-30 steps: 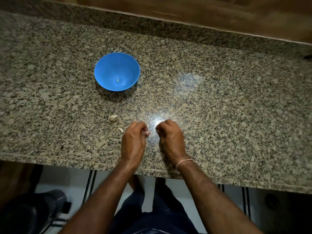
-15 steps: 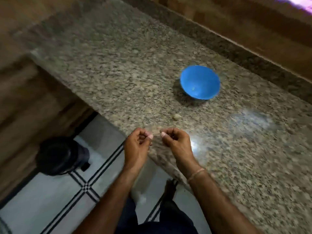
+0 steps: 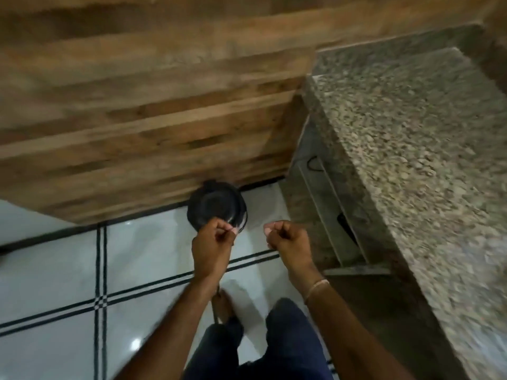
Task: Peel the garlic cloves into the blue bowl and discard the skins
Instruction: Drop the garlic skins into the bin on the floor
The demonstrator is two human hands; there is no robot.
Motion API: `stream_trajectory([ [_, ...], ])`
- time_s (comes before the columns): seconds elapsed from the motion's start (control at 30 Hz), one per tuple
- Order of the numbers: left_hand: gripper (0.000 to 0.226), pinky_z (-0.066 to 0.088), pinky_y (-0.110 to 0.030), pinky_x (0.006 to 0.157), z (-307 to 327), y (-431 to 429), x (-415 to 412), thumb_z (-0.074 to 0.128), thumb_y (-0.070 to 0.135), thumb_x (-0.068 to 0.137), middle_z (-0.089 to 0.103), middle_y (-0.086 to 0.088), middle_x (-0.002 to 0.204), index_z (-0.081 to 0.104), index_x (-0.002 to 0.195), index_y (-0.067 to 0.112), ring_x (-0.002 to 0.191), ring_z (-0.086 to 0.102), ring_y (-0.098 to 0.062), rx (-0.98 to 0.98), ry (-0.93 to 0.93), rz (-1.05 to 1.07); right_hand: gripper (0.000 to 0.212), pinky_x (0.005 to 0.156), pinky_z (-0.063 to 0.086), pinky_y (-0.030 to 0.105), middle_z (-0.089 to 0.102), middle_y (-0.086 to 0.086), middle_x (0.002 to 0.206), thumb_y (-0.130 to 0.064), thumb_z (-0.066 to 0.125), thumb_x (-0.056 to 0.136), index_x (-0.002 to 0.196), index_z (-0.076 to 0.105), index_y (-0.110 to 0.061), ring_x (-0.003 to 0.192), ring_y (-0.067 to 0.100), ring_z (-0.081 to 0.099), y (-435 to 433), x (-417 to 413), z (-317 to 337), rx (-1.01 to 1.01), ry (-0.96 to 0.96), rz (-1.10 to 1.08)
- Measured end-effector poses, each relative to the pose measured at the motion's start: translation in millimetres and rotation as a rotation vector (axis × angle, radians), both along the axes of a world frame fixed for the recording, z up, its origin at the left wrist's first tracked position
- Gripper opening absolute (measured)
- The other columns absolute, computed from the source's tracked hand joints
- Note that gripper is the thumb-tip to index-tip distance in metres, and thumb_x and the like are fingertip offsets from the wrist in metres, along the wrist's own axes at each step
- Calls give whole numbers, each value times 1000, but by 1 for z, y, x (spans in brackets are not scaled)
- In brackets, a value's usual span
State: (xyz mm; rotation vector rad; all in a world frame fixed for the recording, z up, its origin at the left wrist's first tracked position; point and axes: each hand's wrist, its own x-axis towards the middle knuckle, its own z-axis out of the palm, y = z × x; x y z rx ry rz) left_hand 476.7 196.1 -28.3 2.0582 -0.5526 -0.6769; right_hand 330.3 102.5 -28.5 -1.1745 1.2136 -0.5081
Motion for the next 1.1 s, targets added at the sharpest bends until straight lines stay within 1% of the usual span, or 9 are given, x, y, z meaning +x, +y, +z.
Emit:
stream_trajectory([
  [0.2,15,51,-22,72,-28,9,90,79,21,90,72,10,80,67,82,24,77,68,-6,58,18,128,19,71,59,28,71,2,74,1,70,95,83,74,-13,73,16,63,-11,94,-27,61,58,61],
  [0.33,14,55,-26,74,-64,3,132,79,18,90,73,6,80,68,83,21,76,70,-12,79,61,181,7,66,58,21,73,3,76,0,72,94,90,76,-5,70,13,65,-28,147,-67,68,117,116],
  [0.43,12,57,-32,75,-106,-3,159,77,17,90,74,2,80,68,83,19,77,71,-18,144,118,230,5,74,60,25,77,6,85,-6,74,93,90,77,-8,78,14,70,-33,183,-112,147,166,136],
  [0.63,10,63,-50,79,-232,-11,180,77,14,86,76,-2,80,71,80,19,79,73,-24,372,444,390,11,67,58,28,73,7,79,-2,75,91,83,77,-9,75,21,68,-41,213,-235,392,297,66],
  [0.83,5,58,-34,67,-349,-74,202,71,18,90,77,-12,92,75,90,15,81,72,-28,516,505,381,28,51,47,26,59,11,66,13,64,91,69,66,-4,61,23,52,-78,245,-351,516,331,-21],
  [0.9,16,56,-29,63,-388,-94,209,73,24,92,77,-12,105,74,100,10,94,73,-29,574,542,385,25,50,53,20,62,10,71,12,59,97,77,67,-2,60,17,57,-92,258,-381,597,286,-94],
  [0.97,18,58,-30,70,-415,-107,214,72,9,93,74,-18,119,71,111,4,98,71,-28,434,725,480,16,57,59,21,63,11,82,9,54,102,94,66,3,68,17,61,-105,267,-405,686,225,-183],
  [1.03,32,57,-29,71,-429,-112,215,61,-7,97,68,-24,128,63,129,-6,88,66,-25,286,868,560,19,68,62,26,61,13,91,9,43,105,108,61,4,69,21,66,-115,271,-419,757,171,-212],
  [1.1,37,56,-31,72,-434,-116,213,60,-1,100,68,-17,115,57,137,-4,78,63,-20,272,917,610,24,77,61,30,62,13,102,4,39,108,124,57,5,74,21,68,-121,269,-425,804,167,-184],
])
